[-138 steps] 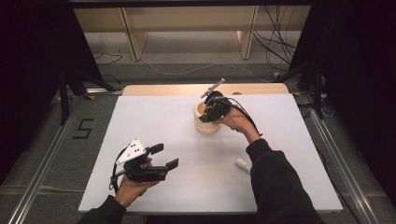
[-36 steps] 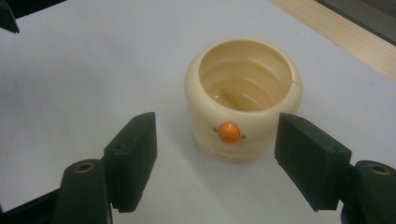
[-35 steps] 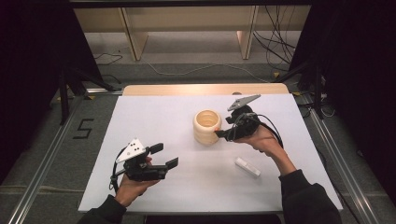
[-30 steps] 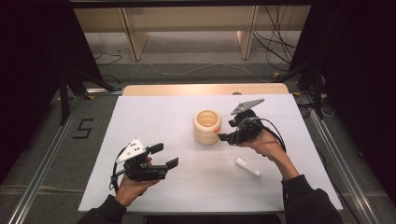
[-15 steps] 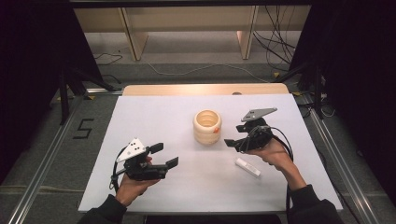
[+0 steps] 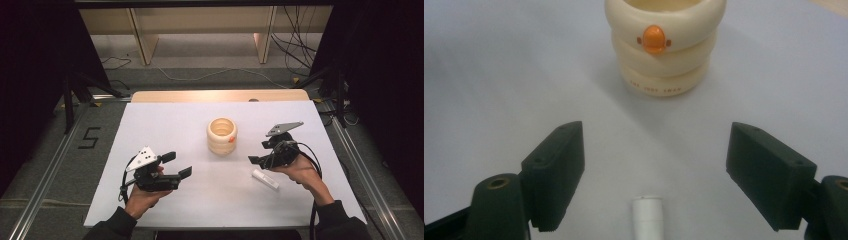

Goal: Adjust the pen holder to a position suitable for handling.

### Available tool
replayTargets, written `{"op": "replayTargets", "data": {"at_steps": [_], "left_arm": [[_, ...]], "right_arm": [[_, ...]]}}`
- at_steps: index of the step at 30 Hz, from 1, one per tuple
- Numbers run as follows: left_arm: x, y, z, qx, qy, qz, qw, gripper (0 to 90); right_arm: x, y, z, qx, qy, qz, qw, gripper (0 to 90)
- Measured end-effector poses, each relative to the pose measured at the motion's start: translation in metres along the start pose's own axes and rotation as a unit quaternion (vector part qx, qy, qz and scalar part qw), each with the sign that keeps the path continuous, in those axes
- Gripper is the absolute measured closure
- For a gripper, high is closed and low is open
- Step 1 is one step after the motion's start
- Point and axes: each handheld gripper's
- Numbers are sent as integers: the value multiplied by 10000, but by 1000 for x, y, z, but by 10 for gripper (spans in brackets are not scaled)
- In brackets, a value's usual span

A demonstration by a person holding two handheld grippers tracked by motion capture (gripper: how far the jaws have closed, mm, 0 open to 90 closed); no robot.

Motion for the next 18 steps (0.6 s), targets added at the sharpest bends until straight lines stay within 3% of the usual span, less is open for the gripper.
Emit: {"op": "replayTargets", "data": {"at_steps": [18], "left_arm": [[-1, 0, -1, -23, 6, 30, 10000, 166]], "right_arm": [[4, 4, 12, 285, -39, 74, 9996, 228]]}}
Point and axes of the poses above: each handheld gripper's, and its own axes: y roughly forward along the jaws, z roughly out of its underside, x roughly to its left, and after that the axes turned 10 degrees about y, right-handed
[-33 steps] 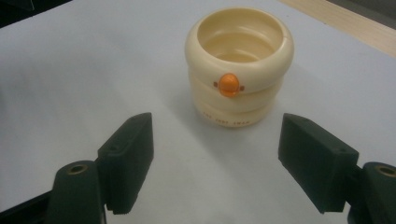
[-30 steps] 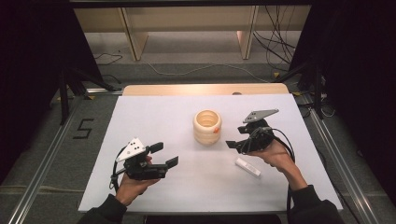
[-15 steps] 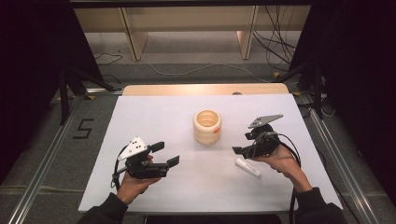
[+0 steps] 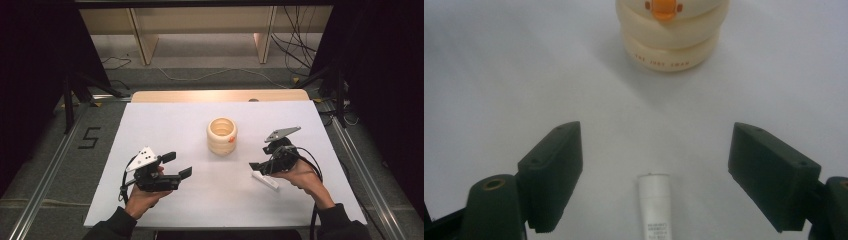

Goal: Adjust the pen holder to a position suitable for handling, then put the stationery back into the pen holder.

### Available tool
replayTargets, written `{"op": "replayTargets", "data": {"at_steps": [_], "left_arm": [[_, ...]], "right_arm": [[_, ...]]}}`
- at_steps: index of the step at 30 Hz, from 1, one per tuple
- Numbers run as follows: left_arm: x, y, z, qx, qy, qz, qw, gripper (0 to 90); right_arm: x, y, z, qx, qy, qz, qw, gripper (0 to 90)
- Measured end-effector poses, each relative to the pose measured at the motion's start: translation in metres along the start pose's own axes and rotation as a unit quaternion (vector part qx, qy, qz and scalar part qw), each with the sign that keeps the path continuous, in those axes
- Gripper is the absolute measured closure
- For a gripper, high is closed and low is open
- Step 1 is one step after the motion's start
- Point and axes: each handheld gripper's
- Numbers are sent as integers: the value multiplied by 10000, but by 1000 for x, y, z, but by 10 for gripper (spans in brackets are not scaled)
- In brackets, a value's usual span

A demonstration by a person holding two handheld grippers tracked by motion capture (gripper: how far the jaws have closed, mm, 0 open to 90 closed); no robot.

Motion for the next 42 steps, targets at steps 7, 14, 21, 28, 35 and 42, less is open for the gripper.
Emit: {"op": "replayTargets", "data": {"at_steps": [7, 14, 21, 28, 35, 42], "left_arm": [[-1, 1, 0, -2, 14, 19, 10000, 166], [-1, 0, 0, 5, 40, -9, 10000, 166], [-2, -1, 0, 0, 80, -6, 10000, 166], [-2, -4, 1, -10, 101, -12, 9999, 166], [-3, -5, 1, -34, 107, -35, 9999, 166], [-2, -5, 1, -35, 113, -30, 9999, 166]], "right_arm": [[-2, 1, 8, 262, 52, 33, 9996, 224], [1, 4, 12, 578, -13, 102, 9983, 221], [1, 7, 14, 851, -102, 255, 9960, 234], [0, 13, 17, 1236, -174, 514, 9908, 263], [-1, 22, 22, 1558, -208, 623, 9856, 307], [-5, 30, 25, 1763, -197, 663, 9819, 386]]}}
Point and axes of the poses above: each handheld gripper's, and its own axes: y roughly forward along the jaws, z roughly out of its underside, x roughly to its left, and after that the axes turned 10 degrees about y, right-handed
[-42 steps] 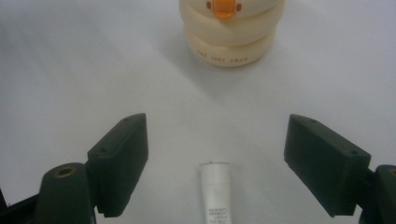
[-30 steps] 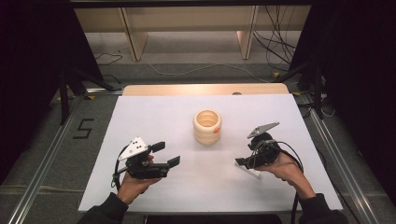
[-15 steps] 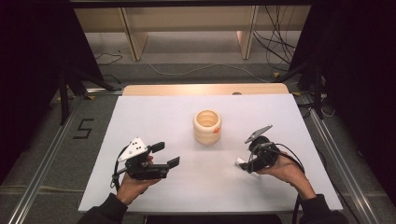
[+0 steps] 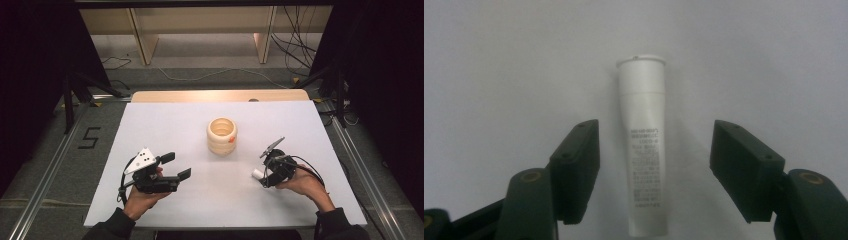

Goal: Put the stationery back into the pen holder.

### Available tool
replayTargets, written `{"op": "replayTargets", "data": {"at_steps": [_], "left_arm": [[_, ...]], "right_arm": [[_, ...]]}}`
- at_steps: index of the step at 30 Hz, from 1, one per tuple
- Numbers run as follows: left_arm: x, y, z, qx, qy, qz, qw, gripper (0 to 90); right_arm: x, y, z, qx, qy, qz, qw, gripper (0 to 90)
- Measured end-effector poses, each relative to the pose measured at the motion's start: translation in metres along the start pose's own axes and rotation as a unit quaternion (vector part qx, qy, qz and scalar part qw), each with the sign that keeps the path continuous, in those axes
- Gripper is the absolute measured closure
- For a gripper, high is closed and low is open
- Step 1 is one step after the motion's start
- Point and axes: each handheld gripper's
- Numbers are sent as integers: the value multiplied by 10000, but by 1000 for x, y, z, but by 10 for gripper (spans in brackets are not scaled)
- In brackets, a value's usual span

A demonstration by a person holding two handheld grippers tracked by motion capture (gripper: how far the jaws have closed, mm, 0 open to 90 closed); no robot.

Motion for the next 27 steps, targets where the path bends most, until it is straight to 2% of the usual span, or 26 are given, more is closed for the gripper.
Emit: {"op": "replayTargets", "data": {"at_steps": [18, 27], "left_arm": [[0, 0, 0, 3, -3, 2, 10000, 166], [0, 1, 0, 14, 9, -1, 10000, 165]], "right_arm": [[4, 15, -5, 452, -179, 36, 9988, 585], [6, 16, -7, 481, -240, 32, 9986, 663]]}}
Point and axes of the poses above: each handheld gripper's, and its own axes: y roughly forward along the jaws, z roughly out of its underside, x roughly to its left, and after that the axes turned 10 degrees about y, right-handed
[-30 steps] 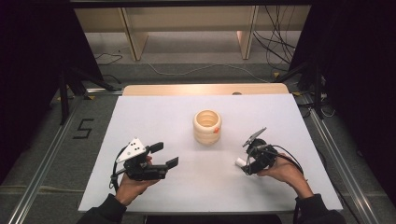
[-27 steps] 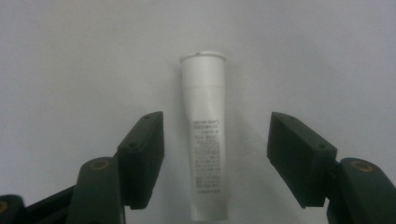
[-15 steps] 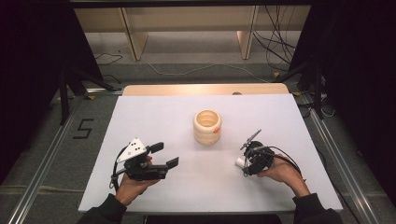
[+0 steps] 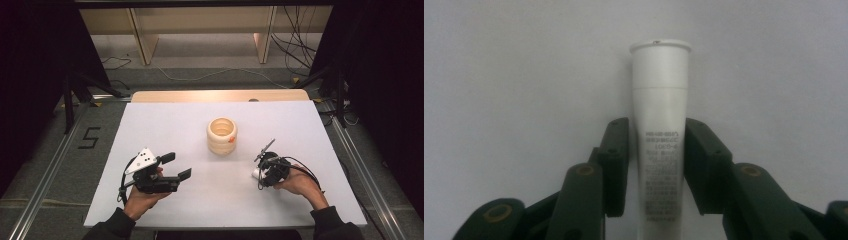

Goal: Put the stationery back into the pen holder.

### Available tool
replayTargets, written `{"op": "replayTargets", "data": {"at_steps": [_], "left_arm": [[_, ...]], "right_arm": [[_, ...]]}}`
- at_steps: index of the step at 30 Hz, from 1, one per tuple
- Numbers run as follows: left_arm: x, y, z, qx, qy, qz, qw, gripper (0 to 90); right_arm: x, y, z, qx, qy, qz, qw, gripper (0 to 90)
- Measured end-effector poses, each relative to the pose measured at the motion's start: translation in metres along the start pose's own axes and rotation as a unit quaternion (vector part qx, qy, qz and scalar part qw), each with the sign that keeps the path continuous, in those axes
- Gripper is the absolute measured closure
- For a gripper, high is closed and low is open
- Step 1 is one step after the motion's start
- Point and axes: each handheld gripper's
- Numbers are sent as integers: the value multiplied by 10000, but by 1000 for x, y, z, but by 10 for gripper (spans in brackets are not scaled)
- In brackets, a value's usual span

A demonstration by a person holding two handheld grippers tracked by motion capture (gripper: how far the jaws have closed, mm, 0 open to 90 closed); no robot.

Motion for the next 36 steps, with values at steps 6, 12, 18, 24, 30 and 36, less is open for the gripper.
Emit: {"op": "replayTargets", "data": {"at_steps": [6, 12, 18, 24, 30, 36], "left_arm": [[0, 0, 0, 1, 0, -1, 10000, 166], [0, 0, 0, -7, 7, -10, 10000, 166], [0, 0, 0, -9, 14, -6, 10000, 166], [0, -1, 0, -11, 10, -13, 10000, 166], [0, -1, 0, -11, 9, -16, 10000, 166], [0, -1, 0, -10, 12, -17, 10000, 165]], "right_arm": [[1, 0, -2, 51, -52, 33, 10000, 696], [3, -3, -2, -12, -159, -19, 9999, 701], [1, -12, -2, -317, -124, -113, 9994, 701], [-3, -21, -2, -836, -2, -211, 9963, 701], [-6, -31, -2, -1525, 119, -409, 9874, 701], [-5, -37, -3, -1970, 217, -449, 9791, 701]]}}
Point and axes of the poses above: each handheld gripper's, and its own axes: y roughly forward along the jaws, z roughly out of its underside, x roughly to its left, and after that the axes turned 10 degrees about y, right-handed
